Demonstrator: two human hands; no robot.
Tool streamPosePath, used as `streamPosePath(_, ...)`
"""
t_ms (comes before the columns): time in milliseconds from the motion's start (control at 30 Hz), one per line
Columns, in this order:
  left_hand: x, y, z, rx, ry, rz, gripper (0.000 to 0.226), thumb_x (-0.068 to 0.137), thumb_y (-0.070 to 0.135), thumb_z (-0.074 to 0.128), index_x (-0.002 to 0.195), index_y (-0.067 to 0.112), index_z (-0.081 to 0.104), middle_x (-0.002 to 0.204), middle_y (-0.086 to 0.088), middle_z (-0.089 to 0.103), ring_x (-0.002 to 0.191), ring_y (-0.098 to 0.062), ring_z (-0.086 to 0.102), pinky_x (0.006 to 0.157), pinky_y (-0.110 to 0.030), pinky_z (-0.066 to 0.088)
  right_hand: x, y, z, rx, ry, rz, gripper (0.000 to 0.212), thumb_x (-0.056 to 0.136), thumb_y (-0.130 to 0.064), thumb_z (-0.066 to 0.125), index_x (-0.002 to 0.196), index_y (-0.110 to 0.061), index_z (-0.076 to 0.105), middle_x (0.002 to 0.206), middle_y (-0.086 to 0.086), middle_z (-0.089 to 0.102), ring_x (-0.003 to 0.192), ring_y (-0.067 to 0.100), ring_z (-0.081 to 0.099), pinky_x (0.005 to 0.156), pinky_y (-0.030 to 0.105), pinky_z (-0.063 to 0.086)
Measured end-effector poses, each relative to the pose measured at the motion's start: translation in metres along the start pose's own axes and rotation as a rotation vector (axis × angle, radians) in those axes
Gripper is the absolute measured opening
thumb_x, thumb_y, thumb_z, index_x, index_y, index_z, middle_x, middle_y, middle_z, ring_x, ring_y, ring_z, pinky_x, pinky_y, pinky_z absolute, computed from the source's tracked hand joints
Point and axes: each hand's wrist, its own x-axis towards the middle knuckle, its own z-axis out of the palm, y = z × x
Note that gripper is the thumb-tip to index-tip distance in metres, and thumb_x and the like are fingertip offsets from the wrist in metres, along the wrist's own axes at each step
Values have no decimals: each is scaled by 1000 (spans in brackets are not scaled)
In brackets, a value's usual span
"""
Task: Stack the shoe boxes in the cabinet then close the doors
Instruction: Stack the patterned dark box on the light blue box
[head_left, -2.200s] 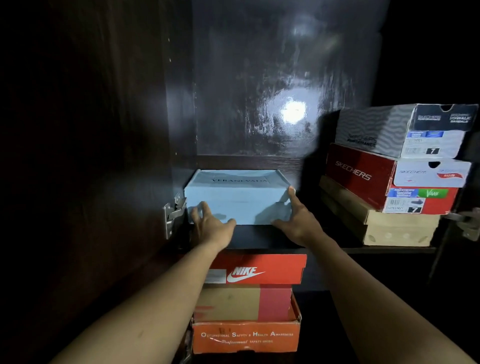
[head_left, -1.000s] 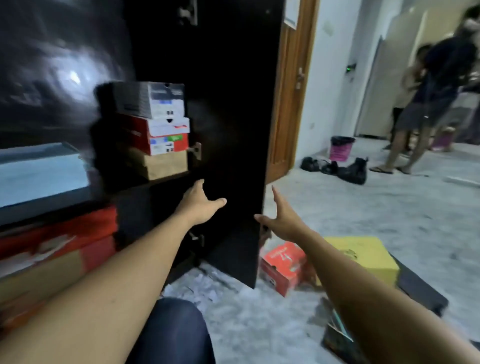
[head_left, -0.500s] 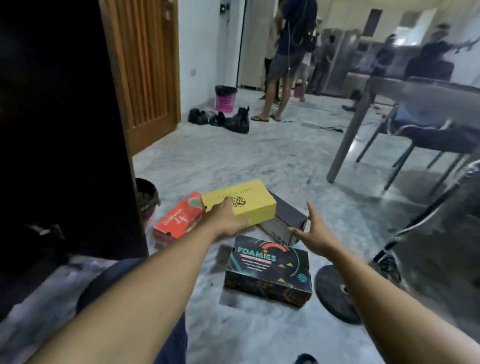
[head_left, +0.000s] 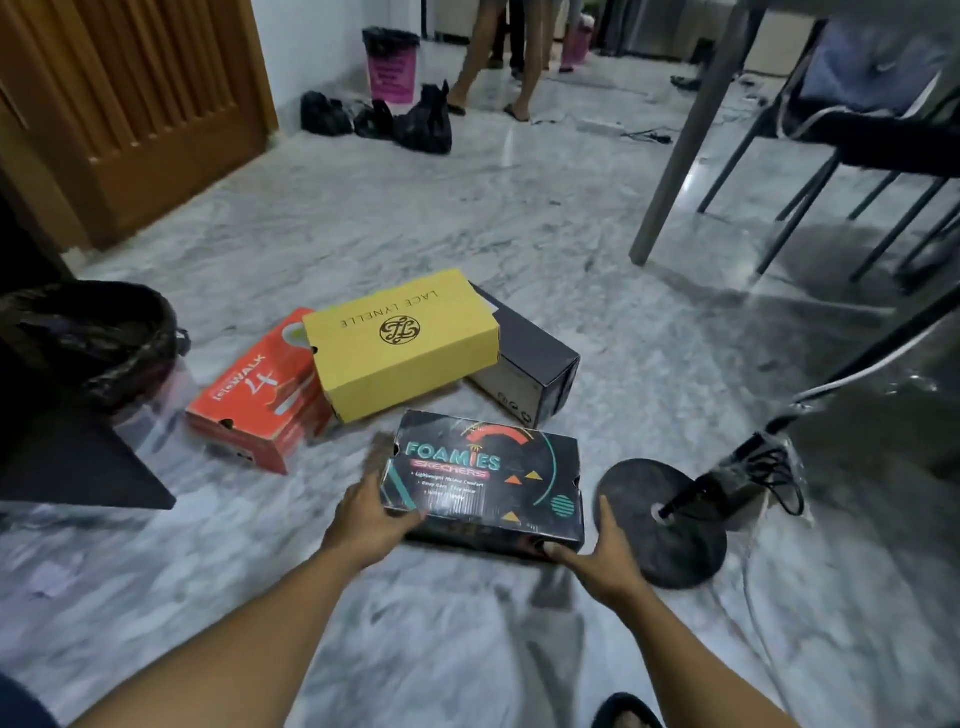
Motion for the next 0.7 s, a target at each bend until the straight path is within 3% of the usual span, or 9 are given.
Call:
streamPosePath(67,-1,-7,5,-36,6,-22,97,57,65,84,138,31,43,124,9,59,104,-16,59,87,-32,50,3,10,8,84,18,27,121,70,-34,91,159,-12,13,156,-5,29,144,11,28,115,30,29)
streamPosePath(167,7,-14,13,-107,-42,-71,87,75,22,87,145,24,35,122,10,49,101,-12,52,81,-26,44,13,17,17,182,21,45,132,57,-39,98,159,-15,17,153,-3,39,138,13,42,113,37,40)
streamPosePath(233,16,-21,17,-108,-35,-101,91,71,25,89,145,22,36,127,7,53,101,-18,59,82,-35,54,21,19,23,236,10,66,133,45,-42,102,154,-18,28,147,-1,51,127,13,57,105,41,51)
streamPosePath(300,22,-21,20,-113,-6,-127,90,65,28,92,140,25,41,126,4,60,101,-23,63,83,-44,58,26,18,28,251,21,3,108,48,-27,103,140,-21,46,129,-5,66,112,9,67,96,38,57)
streamPosePath(367,25,-18,23,-141,17,-114,84,60,28,94,132,27,49,118,2,66,96,-23,65,79,-46,60,28,15,31,245,54,-40,93,49,-19,102,129,-25,54,119,-9,71,107,8,69,94,39,58)
streamPosePath(467,20,-18,23,-155,79,-64,77,53,29,97,118,29,56,108,1,66,96,-22,66,80,-43,59,26,12,35,218,69,-90,96,41,-30,104,124,-29,55,117,-7,70,107,11,68,93,42,57)
streamPosePath(600,13,-31,16,-119,159,27,107,43,39,99,138,35,50,106,2,47,118,-23,47,98,-34,46,18,9,37,154,102,-128,97,34,-43,103,119,-38,57,116,-5,62,111,4,59,94,34,53)
streamPosePath(700,10,-31,10,-154,172,89,116,38,41,100,141,40,47,106,4,49,123,-23,40,103,-37,44,16,11,33,181,95,-112,90,37,-43,103,117,-36,62,113,-6,66,111,10,63,94,39,54)
